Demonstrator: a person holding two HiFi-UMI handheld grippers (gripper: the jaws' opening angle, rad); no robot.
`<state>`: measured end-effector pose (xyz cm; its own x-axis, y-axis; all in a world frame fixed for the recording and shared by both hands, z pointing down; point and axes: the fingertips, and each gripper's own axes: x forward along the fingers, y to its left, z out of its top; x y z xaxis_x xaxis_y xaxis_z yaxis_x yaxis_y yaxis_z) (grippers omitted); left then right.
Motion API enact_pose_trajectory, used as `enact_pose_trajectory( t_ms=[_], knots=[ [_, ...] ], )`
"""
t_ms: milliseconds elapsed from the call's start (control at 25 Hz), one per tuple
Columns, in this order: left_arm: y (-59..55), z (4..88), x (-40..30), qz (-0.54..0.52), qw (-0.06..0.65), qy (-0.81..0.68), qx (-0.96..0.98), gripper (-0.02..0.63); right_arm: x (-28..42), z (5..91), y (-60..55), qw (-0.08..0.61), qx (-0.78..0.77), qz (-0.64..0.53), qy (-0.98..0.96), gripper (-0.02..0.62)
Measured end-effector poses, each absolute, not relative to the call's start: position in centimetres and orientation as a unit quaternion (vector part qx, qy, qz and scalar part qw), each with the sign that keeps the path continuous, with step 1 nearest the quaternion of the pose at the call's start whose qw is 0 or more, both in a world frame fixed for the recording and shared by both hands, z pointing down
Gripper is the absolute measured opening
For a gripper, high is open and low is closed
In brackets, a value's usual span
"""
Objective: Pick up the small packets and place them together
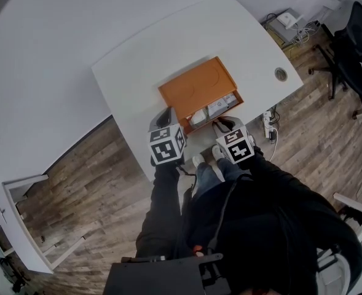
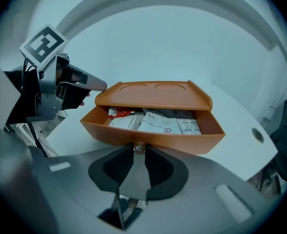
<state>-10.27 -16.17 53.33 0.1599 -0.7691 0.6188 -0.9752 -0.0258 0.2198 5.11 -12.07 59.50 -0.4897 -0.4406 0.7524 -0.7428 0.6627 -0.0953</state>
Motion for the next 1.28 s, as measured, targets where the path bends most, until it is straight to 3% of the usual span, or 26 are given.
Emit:
enact_pose_trajectory(
  t_ms=[1280],
  knots=[
    [-16.0,53.3,-10.3,0.158,0.308,-0.632,0.694,-0.003,8.8,59.8,-6.5,0.37,0.34,0.225,-0.835,0.074]
  ],
)
